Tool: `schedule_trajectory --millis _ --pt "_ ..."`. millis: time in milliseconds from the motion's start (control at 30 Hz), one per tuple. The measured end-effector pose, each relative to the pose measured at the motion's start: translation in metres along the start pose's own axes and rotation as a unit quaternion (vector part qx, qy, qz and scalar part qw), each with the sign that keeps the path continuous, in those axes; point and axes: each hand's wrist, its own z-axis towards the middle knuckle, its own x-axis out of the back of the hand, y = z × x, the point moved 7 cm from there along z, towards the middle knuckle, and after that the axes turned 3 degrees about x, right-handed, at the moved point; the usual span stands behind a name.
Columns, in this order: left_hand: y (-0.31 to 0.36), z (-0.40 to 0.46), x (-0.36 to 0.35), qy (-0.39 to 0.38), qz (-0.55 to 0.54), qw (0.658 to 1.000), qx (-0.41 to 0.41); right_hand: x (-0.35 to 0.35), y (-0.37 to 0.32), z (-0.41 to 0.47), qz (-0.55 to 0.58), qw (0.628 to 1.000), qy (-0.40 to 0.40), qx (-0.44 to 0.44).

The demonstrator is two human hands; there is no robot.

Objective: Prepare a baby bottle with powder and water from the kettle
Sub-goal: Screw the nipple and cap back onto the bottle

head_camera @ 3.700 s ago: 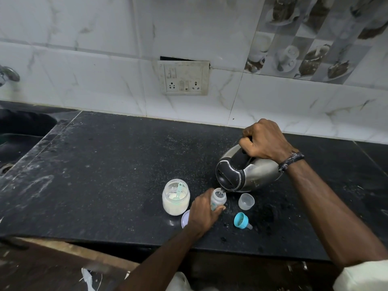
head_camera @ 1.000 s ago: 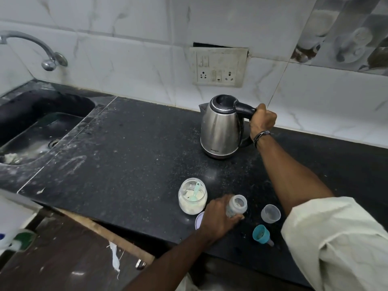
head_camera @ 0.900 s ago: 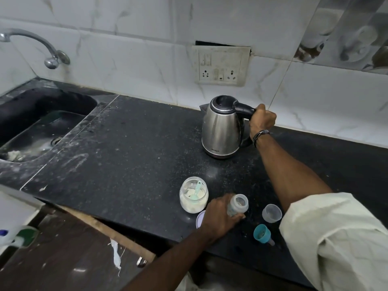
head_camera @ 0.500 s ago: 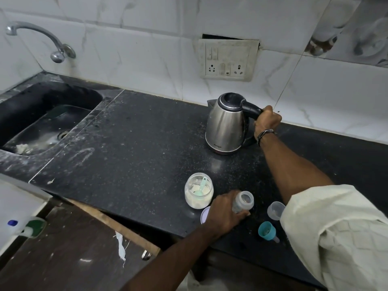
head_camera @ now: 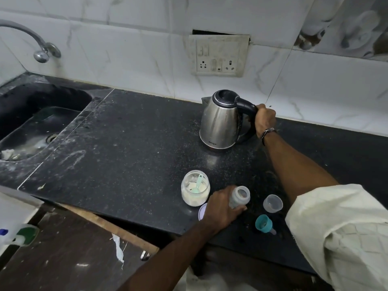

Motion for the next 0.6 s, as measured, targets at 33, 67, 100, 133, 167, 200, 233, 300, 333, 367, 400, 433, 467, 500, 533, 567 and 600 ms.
schedule_trajectory --millis 33,67,100,133,167,200,233,300,333,367,400,433,467,500,533,567,600 --pt "0.001 0.0 0.001 0.004 -0.001 1.0 -0.004 0.006 0.003 0.002 -0.013 1.0 0.005 0.008" --pt "0.002 0.0 0.001 0.006 -0.002 1.0 -0.007 0.015 0.005 0.0 -0.016 1.0 0.016 0.012" --pt "0.002 0.0 0.001 0.006 -0.002 1.0 -0.009 0.023 0.009 0.0 -0.008 0.999 0.027 0.017" --pt "0.0 0.001 0.0 0.002 -0.001 1.0 -0.01 0.033 0.013 -0.004 0.001 0.999 0.04 0.022" --pt "-0.001 0.001 0.0 -0.001 -0.001 1.0 -0.01 0.044 0.016 -0.009 0.009 0.998 0.055 0.032" --pt "-0.002 0.001 -0.001 -0.003 -0.002 1.0 -0.01 0.056 0.016 -0.018 0.01 0.997 0.064 0.045" --pt "-0.003 0.0 -0.001 -0.006 -0.005 1.0 -0.012 0.068 0.017 -0.025 -0.002 0.995 0.075 0.063" --pt "-0.003 0.001 -0.002 -0.008 -0.008 1.0 -0.019 0.09 0.015 -0.046 -0.039 0.991 0.085 0.098" --pt "-0.003 0.0 -0.003 -0.009 -0.009 1.0 -0.02 0.1 0.014 -0.058 -0.054 0.989 0.078 0.113" --pt "-0.003 0.0 -0.003 -0.01 -0.011 1.0 -0.02 0.107 0.016 -0.07 -0.067 0.988 0.061 0.126" --pt "-0.004 0.001 -0.003 -0.013 -0.012 1.0 -0.018 0.115 0.019 -0.083 -0.078 0.987 0.039 0.135" --pt "-0.005 0.001 -0.004 -0.015 -0.013 1.0 -0.017 0.121 0.023 -0.097 -0.093 0.986 0.013 0.141" --pt "-0.007 0.002 -0.005 -0.018 -0.015 1.0 -0.017 0.125 0.027 -0.111 -0.113 0.983 -0.015 0.146" --pt "-0.008 0.002 -0.005 -0.021 -0.015 1.0 -0.017 0.129 0.034 -0.124 -0.147 0.977 -0.045 0.145" --pt "-0.008 0.002 -0.005 -0.022 -0.014 1.0 -0.017 0.131 0.039 -0.138 -0.188 0.969 -0.079 0.137" --pt "-0.008 0.002 -0.006 -0.022 -0.012 1.0 -0.018 0.134 0.047 -0.152 -0.231 0.959 -0.109 0.12" --pt "-0.009 0.002 -0.005 -0.022 -0.01 1.0 -0.018 0.135 0.055 -0.166 -0.279 0.945 -0.138 0.1"
